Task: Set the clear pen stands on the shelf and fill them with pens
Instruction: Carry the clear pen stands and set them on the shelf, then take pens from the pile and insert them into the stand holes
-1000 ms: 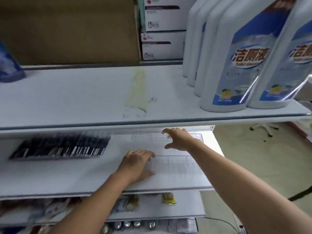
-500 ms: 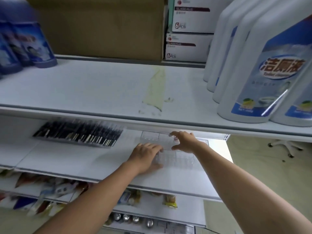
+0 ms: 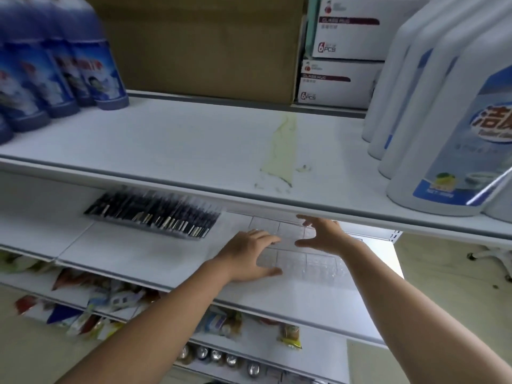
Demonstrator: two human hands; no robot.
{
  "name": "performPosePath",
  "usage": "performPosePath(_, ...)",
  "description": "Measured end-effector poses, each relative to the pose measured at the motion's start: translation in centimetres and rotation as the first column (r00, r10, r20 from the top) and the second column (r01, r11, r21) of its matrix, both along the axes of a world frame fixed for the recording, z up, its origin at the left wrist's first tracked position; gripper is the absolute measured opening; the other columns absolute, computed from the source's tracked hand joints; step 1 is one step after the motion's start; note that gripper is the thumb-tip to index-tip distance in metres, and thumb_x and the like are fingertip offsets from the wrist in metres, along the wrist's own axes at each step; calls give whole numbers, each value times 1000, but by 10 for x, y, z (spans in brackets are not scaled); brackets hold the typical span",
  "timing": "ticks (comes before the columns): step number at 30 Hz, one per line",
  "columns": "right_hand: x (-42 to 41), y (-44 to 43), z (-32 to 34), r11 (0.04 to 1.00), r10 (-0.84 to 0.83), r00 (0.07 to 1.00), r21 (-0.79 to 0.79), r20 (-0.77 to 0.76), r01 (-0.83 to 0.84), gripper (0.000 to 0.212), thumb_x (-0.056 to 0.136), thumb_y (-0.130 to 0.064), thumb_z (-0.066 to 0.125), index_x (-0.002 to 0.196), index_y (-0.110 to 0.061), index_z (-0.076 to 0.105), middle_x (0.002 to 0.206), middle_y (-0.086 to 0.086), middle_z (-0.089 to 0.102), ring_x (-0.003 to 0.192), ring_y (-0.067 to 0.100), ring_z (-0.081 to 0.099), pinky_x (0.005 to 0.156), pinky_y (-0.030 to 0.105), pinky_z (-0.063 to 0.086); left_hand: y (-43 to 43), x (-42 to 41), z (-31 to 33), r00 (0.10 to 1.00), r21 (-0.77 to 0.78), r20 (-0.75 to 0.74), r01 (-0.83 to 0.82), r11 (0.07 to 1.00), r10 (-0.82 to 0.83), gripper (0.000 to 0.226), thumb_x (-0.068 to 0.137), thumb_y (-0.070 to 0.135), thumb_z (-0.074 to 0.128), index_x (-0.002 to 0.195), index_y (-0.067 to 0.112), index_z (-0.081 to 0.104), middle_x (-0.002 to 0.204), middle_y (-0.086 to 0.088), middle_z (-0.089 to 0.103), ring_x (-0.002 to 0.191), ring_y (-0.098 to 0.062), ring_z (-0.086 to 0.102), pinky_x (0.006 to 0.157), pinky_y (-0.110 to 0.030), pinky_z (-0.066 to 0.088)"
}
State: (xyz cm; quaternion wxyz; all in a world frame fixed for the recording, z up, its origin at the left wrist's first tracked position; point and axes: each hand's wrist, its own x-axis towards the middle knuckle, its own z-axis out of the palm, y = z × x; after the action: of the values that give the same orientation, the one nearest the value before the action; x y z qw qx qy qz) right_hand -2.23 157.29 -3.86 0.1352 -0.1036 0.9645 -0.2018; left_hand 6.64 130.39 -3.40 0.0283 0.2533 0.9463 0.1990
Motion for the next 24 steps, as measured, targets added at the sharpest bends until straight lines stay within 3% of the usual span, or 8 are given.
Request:
performPosePath(3,3,-7,9,991,-71,997,-118,-5,70,118,52,-104,59,141,-26,55,136,-3,63,128,24,60,111,42,47,-28,8,13,997,6,-44,-61,998,61,77,91,78,60,152,32,49,151,10,55,136,-11,50,114,-40,43)
performPosePath(4,7,-14,15,990,-76,997,-119,-12,74,120,52,-106,52,142,-27,54,138,-1,63,129,25,59,111,43,46,-39,10,16,994,0,-63,-87,996,87,74,93,77,58,152,33,48,151,11,54,137,-11,50,114,-41,43)
performPosePath(9,36,-74,37,993,63,983,-89,-174,-79,73,88,-75,60,144,-29,51,140,-6,62,127,24,60,105,39,49,-99,16,26,964,-36,-137,-234,972,227,65,95,73,52,149,37,47,151,15,53,137,-10,50,113,-46,44)
performPosePath(15,66,-164,54,947,311,882,34,-354,-320,64,96,-61,61,153,-36,44,148,-8,56,137,19,49,115,40,35,-168,23,19,925,0,-164,-347,938,342,63,96,74,49,145,34,54,140,12,62,125,-13,61,97,-41,55)
performPosePath(20,71,-229,46,956,286,904,25,-317,-294,61,99,-58,58,154,-37,42,144,-8,55,136,18,47,113,41,36,-240,28,12,900,36,-170,-401,916,401,58,100,68,52,145,32,55,140,11,62,120,-12,63,92,-33,55)
performPosePath(24,67,-279,33,981,151,954,-78,-258,-177,58,100,-54,61,152,-35,47,139,-6,57,131,19,52,111,40,41,-319,32,2,874,85,-124,-463,882,471,57,100,64,55,147,32,53,147,13,58,131,-12,57,104,-33,50)
